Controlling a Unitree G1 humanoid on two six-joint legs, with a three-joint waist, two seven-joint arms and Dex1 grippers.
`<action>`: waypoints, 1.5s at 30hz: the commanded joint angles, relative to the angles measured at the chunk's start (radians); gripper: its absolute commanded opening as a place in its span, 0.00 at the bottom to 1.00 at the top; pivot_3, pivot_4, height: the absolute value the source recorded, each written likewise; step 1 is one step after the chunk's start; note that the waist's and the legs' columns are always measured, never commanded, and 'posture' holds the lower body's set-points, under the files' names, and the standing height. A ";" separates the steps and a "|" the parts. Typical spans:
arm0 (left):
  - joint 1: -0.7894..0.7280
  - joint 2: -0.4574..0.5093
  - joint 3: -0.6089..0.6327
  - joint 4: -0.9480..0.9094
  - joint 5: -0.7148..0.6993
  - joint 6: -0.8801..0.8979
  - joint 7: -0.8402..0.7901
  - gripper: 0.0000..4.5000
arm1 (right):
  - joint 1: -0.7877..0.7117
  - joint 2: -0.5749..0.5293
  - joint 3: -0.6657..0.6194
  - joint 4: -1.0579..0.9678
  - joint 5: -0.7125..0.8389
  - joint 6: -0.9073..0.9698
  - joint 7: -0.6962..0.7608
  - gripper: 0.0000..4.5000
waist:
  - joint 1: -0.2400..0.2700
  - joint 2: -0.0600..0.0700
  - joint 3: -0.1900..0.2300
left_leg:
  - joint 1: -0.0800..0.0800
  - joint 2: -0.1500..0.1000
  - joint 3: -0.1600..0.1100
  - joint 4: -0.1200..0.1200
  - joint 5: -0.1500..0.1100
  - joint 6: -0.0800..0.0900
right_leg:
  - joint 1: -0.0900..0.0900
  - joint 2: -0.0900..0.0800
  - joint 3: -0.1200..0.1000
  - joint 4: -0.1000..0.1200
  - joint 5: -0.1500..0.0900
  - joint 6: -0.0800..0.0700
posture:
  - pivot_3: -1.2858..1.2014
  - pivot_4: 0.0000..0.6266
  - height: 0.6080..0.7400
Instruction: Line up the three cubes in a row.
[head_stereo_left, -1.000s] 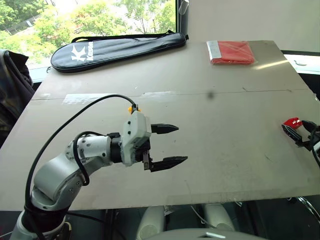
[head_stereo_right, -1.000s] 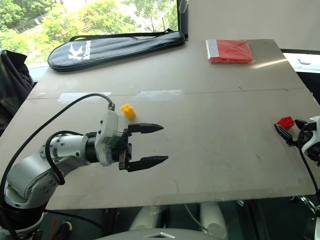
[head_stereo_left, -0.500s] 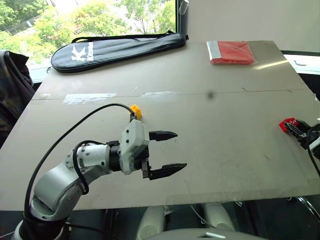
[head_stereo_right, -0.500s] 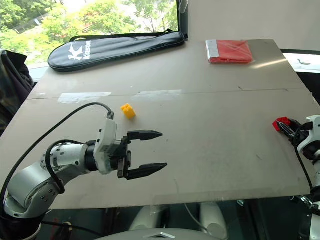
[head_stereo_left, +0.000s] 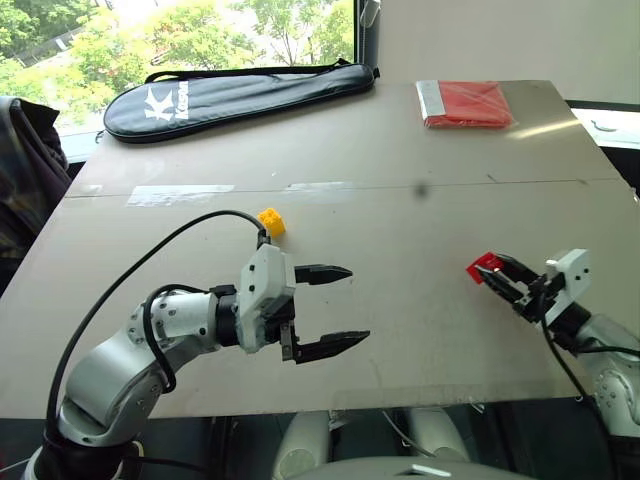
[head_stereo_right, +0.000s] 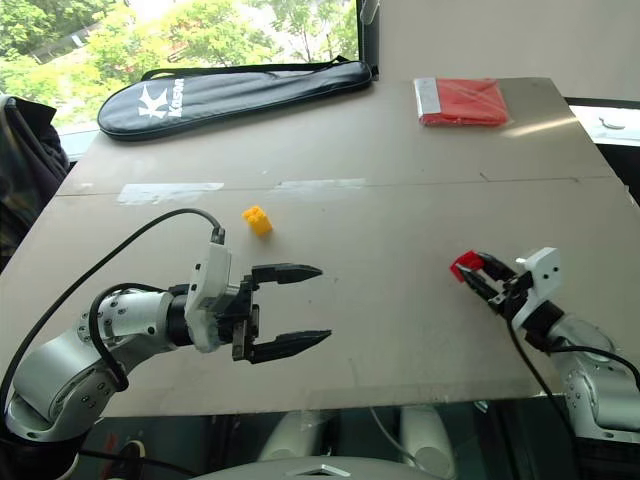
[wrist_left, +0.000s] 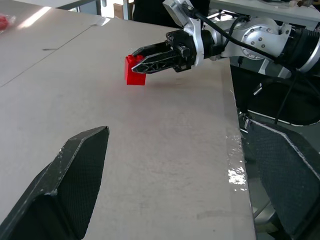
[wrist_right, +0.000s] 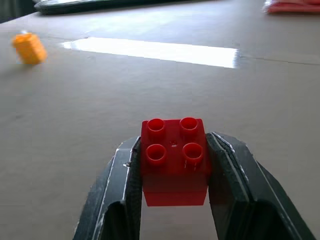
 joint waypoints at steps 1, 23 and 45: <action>-0.033 0.012 -0.005 0.013 -0.003 -0.015 -0.040 1.00 | -0.134 -0.057 0.030 0.163 0.004 -0.108 0.237 0.28 | -0.002 0.000 0.000 | 0.000 0.000 0.000 0.001 0.000 0.000 | 0.000 0.000 0.000 0.000 0.000 0.000 | 0.52 0.24 1.00; 0.060 0.093 0.135 0.032 0.133 -0.129 -0.066 1.00 | -0.824 -0.102 0.499 1.164 -0.004 -0.638 0.754 0.28 | -0.002 -0.001 0.004 | -0.007 -0.001 -0.001 0.000 0.003 -0.005 | -0.008 -0.003 -0.003 0.001 0.002 -0.002 | 0.52 0.24 1.00; 0.054 0.075 0.094 0.092 0.204 -0.216 -0.111 1.00 | -0.874 -0.104 0.543 1.256 -0.018 -0.708 0.754 0.99 | -0.005 0.000 0.004 | -0.007 0.000 -0.001 0.000 0.003 -0.006 | -0.008 -0.003 -0.003 0.002 0.002 -0.002 | 0.52 0.24 1.00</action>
